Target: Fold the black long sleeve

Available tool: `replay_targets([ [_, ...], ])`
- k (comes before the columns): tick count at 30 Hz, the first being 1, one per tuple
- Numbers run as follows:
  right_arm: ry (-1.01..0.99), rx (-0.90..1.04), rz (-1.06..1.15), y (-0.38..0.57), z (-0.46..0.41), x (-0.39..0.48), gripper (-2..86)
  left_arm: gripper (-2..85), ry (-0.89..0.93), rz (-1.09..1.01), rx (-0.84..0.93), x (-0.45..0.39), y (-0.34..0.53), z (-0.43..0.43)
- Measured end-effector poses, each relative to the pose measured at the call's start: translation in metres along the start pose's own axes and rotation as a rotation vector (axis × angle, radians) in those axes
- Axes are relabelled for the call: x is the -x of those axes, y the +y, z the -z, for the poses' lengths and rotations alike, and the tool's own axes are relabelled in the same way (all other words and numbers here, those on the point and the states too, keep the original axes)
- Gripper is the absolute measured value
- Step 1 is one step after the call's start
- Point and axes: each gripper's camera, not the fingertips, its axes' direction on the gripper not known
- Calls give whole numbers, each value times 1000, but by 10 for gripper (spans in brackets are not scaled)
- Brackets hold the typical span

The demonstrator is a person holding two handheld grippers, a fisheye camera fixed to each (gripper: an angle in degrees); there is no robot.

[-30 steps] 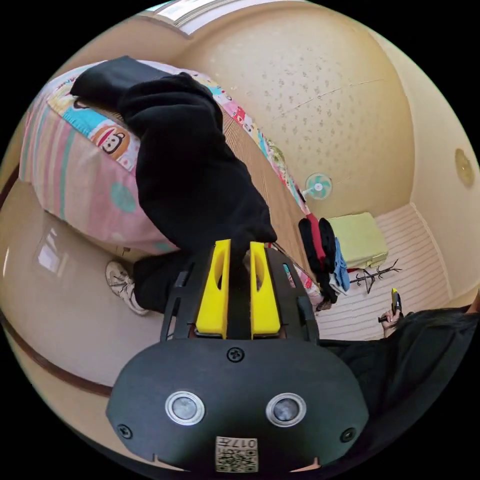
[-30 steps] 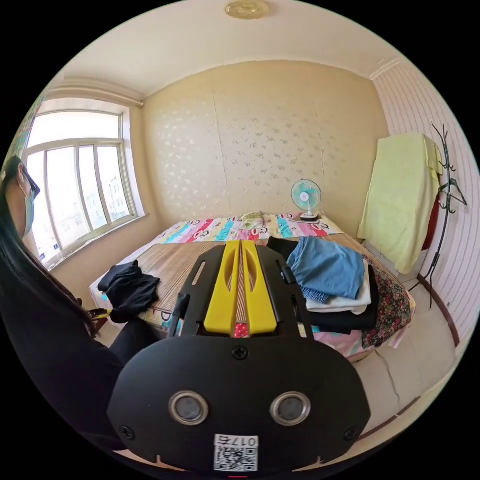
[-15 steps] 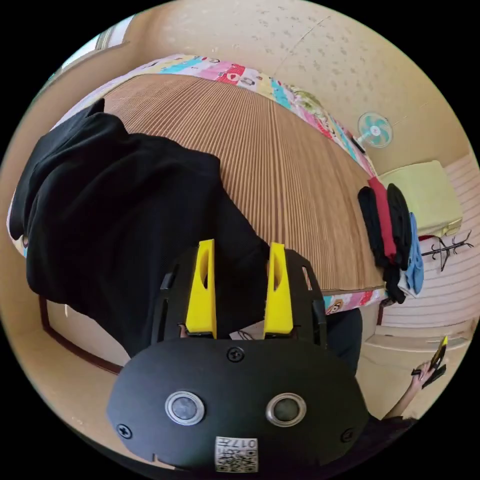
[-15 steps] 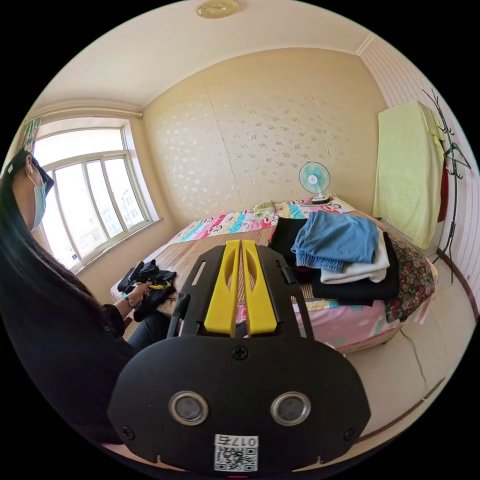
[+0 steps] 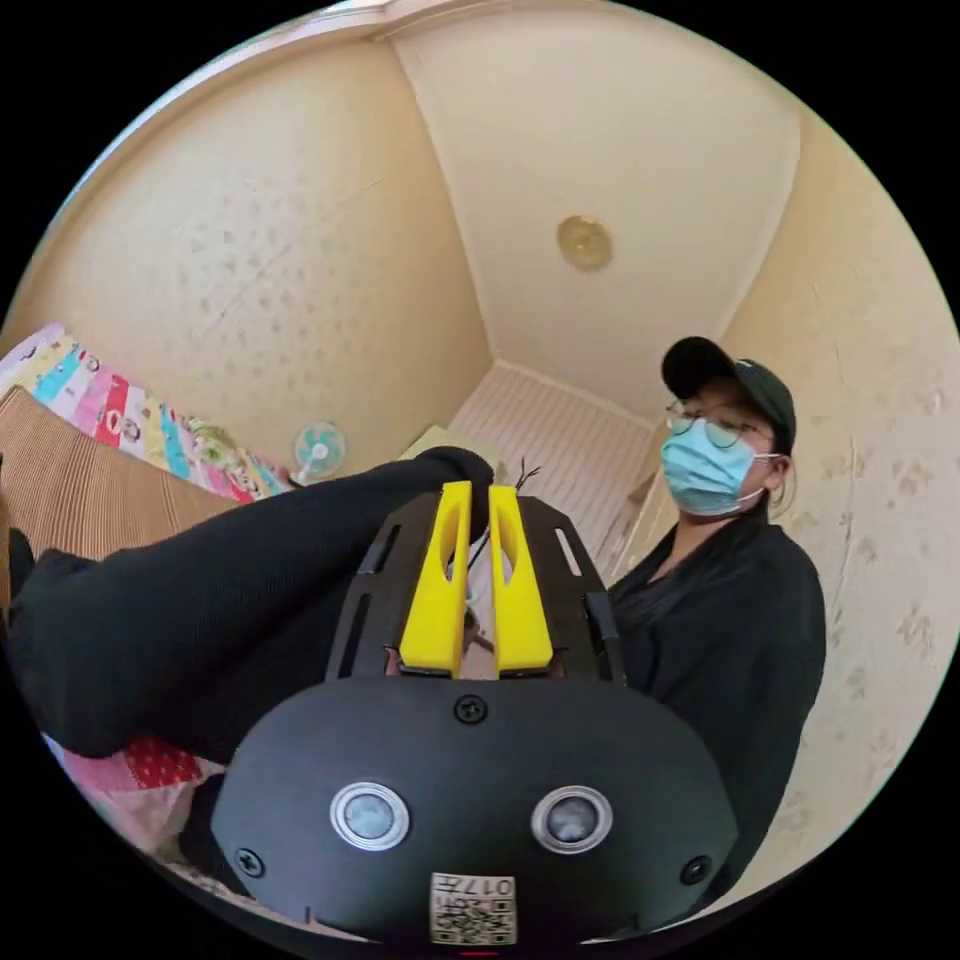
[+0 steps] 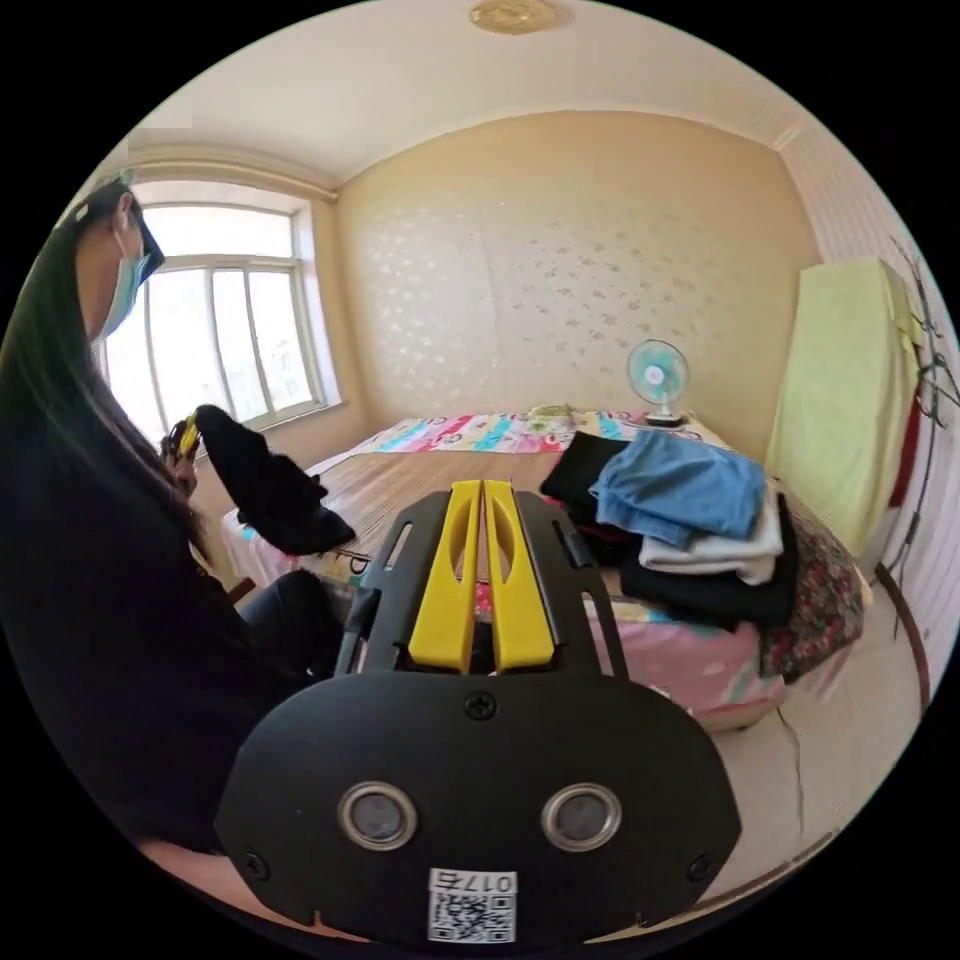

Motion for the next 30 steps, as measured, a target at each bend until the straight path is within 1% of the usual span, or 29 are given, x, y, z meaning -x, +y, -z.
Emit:
replay_targets([
  [1, -112, 2, 63, -8, -31, 6, 33, 39, 40, -29, -40, -12, -2, 10],
  [2, -226, 2, 102, -17, -63, 15, 51, 38, 126, -81, -105, -33, -6, 26],
  [3, -286, 5, 120, -22, -81, 21, 61, 38, 222, -126, -145, -49, -10, 37],
  [4, -392, 17, 148, -33, -113, 36, 78, 38, 273, -144, -158, -56, -12, 40],
  [5, -498, 24, 172, -43, -142, 54, 92, 38, 369, -170, -178, -66, -16, 43],
  [6, -549, 28, 187, -48, -155, 64, 99, 38, 447, -184, -200, -73, -18, 43],
  [7, -642, 54, 208, -57, -180, 84, 111, 38, 486, -185, -209, -75, -20, 42],
  [8, -736, 101, 229, -66, -204, 106, 122, 37, 561, -179, -221, -77, -21, 39],
  [11, -870, 239, 283, -76, -249, 159, 140, 38, 724, -115, -233, -74, -19, 21],
  [12, -883, 255, 292, -76, -256, 169, 141, 38, 797, -87, -229, -74, -16, 10],
  [15, -1014, 328, 284, -69, -277, 208, 136, 38, 948, -17, -227, -75, -7, -18],
  [16, -1068, 349, 274, -65, -280, 221, 126, 38, 962, -2, -226, -76, -5, -23],
  [17, -1113, 358, 283, -62, -277, 232, 82, 38, 977, 28, -217, -77, -3, -30],
  [18, -1131, 356, 300, -61, -274, 236, 59, 38, 980, 43, -200, -80, -4, -34],
  [19, -1132, 344, 316, -63, -265, 238, 41, 38, 977, 44, -193, -82, -4, -34],
  [21, -1066, 302, 257, -71, -252, 222, 29, 38, 939, 20, -193, -93, -10, -23],
  [22, -1051, 249, 195, -80, -243, 202, 28, 38, 931, 11, -201, -96, -11, -18],
  [23, -1058, 185, 126, -88, -235, 177, 29, 38, 925, -8, -217, -102, -14, -10],
  [25, -1106, 104, 89, -95, -224, 148, 41, 37, 935, -39, -232, -108, -16, -2],
  [26, -1158, 104, 94, -97, -222, 139, 67, 37, 948, -51, -234, -111, -18, -1],
  [27, -1184, 127, 91, -97, -225, 138, 80, 37, 961, -58, -225, -113, -20, -5],
  [28, -1226, 206, 84, -99, -233, 143, 108, 37, 967, -60, -219, -113, -21, -8],
  [29, -1223, 289, 94, -100, -243, 156, 125, 37, 980, -58, -207, -113, -22, -16],
  [30, -1204, 312, 104, -101, -245, 164, 128, 37, 1006, -51, -193, -112, -23, -29],
])
